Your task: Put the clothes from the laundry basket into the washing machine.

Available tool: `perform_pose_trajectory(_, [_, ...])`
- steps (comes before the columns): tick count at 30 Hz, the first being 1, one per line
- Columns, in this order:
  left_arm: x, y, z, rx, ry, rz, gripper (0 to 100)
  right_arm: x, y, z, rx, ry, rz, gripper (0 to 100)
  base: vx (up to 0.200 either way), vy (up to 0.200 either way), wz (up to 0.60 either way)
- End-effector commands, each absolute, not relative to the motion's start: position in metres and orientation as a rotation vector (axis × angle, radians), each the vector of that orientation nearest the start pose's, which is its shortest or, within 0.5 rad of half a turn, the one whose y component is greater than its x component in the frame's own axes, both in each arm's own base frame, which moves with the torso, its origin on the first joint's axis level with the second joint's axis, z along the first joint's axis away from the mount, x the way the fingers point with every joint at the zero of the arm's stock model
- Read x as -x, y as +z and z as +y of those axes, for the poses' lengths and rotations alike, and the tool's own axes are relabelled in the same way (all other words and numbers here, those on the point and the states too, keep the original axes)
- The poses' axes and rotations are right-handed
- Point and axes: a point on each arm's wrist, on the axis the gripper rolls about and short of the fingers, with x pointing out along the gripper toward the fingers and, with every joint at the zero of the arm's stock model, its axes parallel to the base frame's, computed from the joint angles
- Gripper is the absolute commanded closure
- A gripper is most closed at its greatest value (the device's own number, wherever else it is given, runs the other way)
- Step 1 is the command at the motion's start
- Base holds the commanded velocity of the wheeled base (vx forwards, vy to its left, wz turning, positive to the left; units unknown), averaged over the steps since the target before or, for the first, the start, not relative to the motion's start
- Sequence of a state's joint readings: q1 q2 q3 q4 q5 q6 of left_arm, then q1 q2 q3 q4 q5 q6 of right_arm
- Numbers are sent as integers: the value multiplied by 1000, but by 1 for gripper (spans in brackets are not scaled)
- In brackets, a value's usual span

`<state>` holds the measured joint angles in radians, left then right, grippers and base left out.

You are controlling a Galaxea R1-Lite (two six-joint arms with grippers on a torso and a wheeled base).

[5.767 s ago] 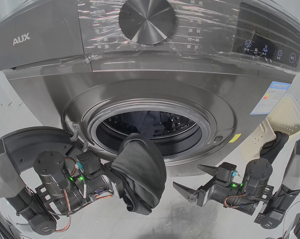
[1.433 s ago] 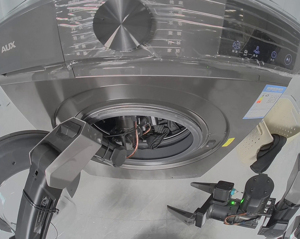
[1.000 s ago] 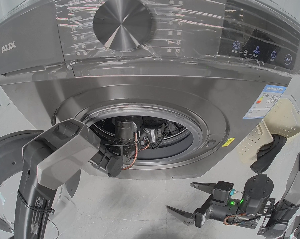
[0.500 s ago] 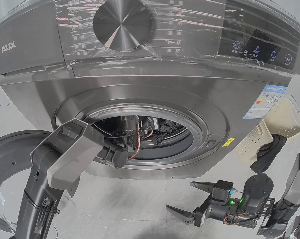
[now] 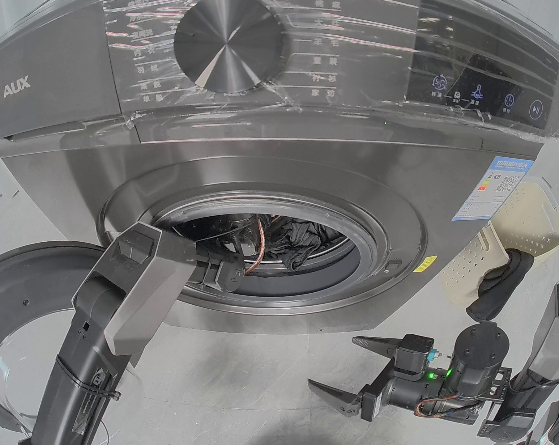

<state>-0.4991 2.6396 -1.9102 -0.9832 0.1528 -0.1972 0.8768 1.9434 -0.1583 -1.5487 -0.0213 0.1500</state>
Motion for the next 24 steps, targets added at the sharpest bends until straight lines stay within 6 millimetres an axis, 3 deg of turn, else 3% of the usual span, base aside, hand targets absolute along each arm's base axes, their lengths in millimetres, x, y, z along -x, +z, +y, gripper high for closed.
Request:
perform_pose_trajectory(1, [-477,99,-261,272,-374,-188,0,-158,68,188,-34,829,284,0,0,0,0])
perform_pose_trajectory(5, [-467,96,-266,261,-377,-153,0,-158,68,188,-35,828,284,0,0,0,0])
perform_pose_trajectory(12, [-418,95,-267,198,-425,5,0,-160,68,186,-36,817,284,0,0,0,0])
perform_pose_trajectory(19, [-392,99,-263,171,-449,47,0,-159,68,186,-35,819,285,0,0,0,0])
perform_pose_trajectory(24, [-381,83,-259,148,-450,92,0,-158,69,186,-35,825,284,0,0,0,0])
